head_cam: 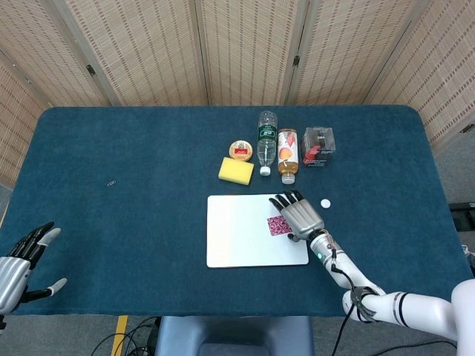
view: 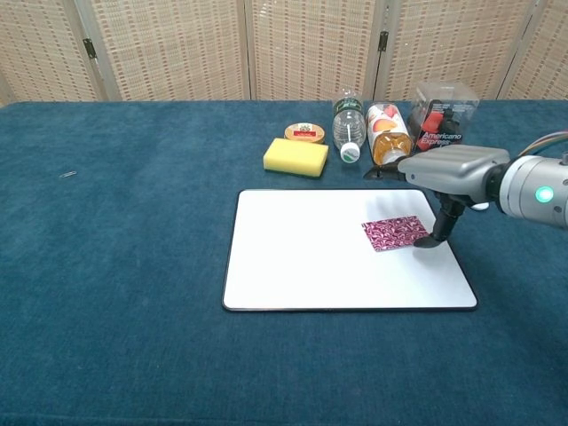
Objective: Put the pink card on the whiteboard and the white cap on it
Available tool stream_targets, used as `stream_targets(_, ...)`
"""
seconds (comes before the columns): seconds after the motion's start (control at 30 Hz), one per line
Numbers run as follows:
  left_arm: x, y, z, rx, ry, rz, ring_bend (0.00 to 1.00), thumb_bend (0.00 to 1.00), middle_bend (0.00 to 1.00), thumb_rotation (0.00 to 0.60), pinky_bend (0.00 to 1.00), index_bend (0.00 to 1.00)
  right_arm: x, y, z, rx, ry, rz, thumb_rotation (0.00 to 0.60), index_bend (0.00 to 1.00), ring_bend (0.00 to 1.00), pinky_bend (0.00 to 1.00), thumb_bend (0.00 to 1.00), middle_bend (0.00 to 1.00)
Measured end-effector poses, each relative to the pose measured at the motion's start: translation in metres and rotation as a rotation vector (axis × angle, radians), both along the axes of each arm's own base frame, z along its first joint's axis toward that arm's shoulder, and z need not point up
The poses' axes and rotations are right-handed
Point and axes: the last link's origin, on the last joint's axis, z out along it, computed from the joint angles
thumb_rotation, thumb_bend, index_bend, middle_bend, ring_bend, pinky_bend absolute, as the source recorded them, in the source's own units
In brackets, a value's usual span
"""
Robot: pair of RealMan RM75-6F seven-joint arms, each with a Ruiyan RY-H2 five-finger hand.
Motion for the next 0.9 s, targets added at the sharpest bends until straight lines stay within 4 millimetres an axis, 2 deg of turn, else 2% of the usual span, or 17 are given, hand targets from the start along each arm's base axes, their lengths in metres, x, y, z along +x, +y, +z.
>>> stream_targets(0.17, -0.002, 0.001, 0.0, 0.006, 0.008, 0.008, 0.09, 0.22, 0.07, 0.6, 0.19, 0.0, -0.001, 0.005, 0.009, -0.006, -0.015, 0.003, 0.6, 0.0, 0.0, 0.0, 0.14, 0.07)
stream_targets(0.3, -0.001, 0.001, -0.002, 0.007, 0.022, 0.009, 0.09, 0.22, 0.07, 0.6, 0.19, 0.0, -0.007, 0.01, 0.026, -0.027, -0.035, -0.004, 0.6, 0.03, 0.0, 0.0, 0.14, 0.07)
stream_targets(0.47, 0.001, 0.001, -0.006, 0.008, 0.042, 0.009, 0.09, 0.22, 0.06, 0.6, 0.19, 0.0, -0.031, 0.013, 0.057, -0.085, -0.035, -0.038, 0.6, 0.17, 0.0, 0.0, 0.14, 0.07)
stream_targets(0.63, 0.002, 0.003, -0.012, 0.001, 0.062, 0.021, 0.09, 0.22, 0.07, 0.6, 0.19, 0.0, -0.056, 0.011, 0.081, -0.129, -0.02, -0.096, 0.6, 0.23, 0.0, 0.0, 0.14, 0.07)
stream_targets(0.9, 0.006, 0.006, -0.019, -0.012, 0.08, 0.022, 0.09, 0.22, 0.07, 0.6, 0.19, 0.0, -0.079, -0.003, 0.094, -0.148, -0.008, -0.168, 0.6, 0.28, 0.0, 0.0, 0.14, 0.07)
